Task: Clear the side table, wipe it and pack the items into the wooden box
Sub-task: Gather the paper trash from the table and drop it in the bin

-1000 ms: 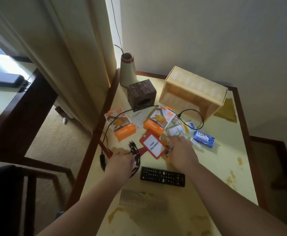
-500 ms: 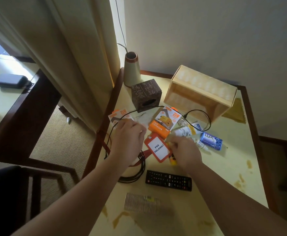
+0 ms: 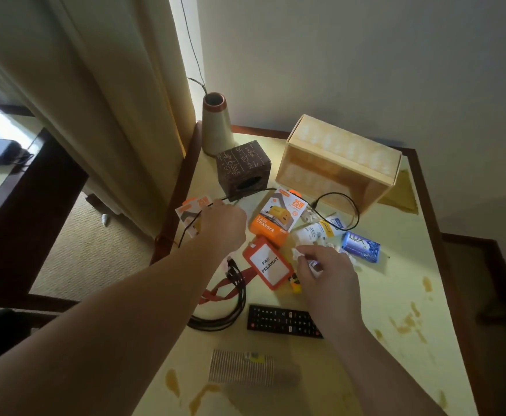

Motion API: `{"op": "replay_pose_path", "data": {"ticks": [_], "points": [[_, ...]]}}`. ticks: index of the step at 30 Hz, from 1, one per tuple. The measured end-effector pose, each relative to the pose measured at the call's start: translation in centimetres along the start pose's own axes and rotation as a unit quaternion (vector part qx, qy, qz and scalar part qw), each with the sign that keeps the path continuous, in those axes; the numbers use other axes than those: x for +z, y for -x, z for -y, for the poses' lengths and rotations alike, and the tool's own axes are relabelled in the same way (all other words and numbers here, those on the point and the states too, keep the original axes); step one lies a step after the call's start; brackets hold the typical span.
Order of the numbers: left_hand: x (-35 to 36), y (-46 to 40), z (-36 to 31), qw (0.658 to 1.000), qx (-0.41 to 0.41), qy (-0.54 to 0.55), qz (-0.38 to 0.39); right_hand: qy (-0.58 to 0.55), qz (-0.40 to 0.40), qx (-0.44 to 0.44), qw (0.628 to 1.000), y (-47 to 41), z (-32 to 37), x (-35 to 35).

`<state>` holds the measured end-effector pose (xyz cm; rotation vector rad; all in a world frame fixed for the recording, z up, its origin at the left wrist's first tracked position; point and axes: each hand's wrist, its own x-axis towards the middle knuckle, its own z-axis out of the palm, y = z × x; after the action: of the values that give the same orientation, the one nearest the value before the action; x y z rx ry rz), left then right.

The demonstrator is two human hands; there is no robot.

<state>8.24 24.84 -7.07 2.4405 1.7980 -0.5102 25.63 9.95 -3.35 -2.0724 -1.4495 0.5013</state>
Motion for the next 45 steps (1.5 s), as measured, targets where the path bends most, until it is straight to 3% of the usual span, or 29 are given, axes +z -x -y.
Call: {"op": "replay_pose_path", "data": {"ticks": [5, 11, 13, 14, 17, 28, 38, 45], "points": [[-0.1, -0.8, -1.3, 0.999, -0.030, -0.031, 0.027, -0.008, -0.007, 0.011, 1.000, -0.3, -1.2, -0.1], [-0.5, 0.1, -1.1, 0.998, -0.058, -0.007, -0.008, 0.011, 0.040, 0.027, 0.999, -2.8, -2.0, 0.3], [-0.4, 1.3, -0.5, 0.994, -0.079, 0.050, -0.050, 0.019, 0.054, 0.055, 0.997, -4.4, -2.1, 0.4], [0.1, 2.3, -0.1, 0.985, -0.078, 0.105, -0.108, 0.016, 0.059, 0.073, 0.995, -5.3, -2.2, 0.5], [0.6, 6.8, 0.6, 0.918, -0.088, 0.307, -0.235, 0.006, 0.083, 0.119, 0.989, -8.1, -2.5, 0.9], [-0.3, 15.6, 0.5, 0.810, -0.211, 0.525, -0.156, 0.123, 0.170, 0.119, 0.970, -15.7, -3.7, 3.6], [0.7, 18.8, -0.1, 0.811, -0.214, 0.529, -0.132, 0.157, 0.157, 0.139, 0.965, -17.2, -4.3, 5.2], [0.1, 19.7, -0.7, 0.798, -0.212, 0.548, -0.135, 0.001, 0.036, 0.114, 0.993, -10.3, -2.6, 0.9]]}}
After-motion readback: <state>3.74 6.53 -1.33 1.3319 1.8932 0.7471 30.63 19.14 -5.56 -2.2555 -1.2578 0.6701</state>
